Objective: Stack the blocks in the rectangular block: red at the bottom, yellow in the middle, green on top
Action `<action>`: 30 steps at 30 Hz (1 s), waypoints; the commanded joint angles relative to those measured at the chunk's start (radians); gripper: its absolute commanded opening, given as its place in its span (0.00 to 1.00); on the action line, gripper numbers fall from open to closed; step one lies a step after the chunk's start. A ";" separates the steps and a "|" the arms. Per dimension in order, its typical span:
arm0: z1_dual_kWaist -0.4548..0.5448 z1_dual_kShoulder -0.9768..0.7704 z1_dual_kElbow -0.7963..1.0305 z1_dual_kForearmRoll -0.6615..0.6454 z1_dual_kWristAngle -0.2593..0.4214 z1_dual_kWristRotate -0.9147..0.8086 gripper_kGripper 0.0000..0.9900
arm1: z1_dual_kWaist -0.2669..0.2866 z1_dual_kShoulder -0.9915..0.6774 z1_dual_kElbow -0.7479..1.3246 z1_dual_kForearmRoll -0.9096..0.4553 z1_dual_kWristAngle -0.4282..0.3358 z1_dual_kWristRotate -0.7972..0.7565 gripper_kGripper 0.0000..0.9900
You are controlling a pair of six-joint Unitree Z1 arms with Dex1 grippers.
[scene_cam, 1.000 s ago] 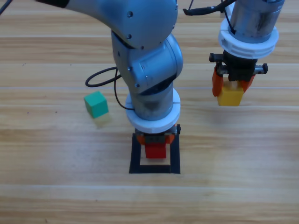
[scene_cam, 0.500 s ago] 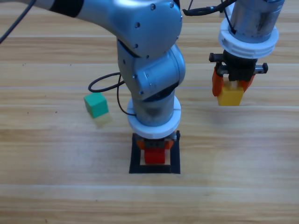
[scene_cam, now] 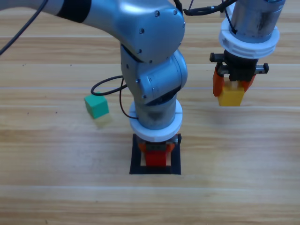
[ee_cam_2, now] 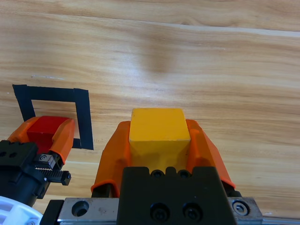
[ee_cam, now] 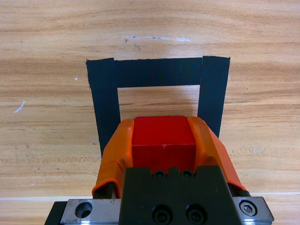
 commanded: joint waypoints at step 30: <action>-0.007 -0.234 0.006 0.073 0.060 0.001 0.93 | 0.007 -0.033 -0.021 0.038 0.007 0.000 0.00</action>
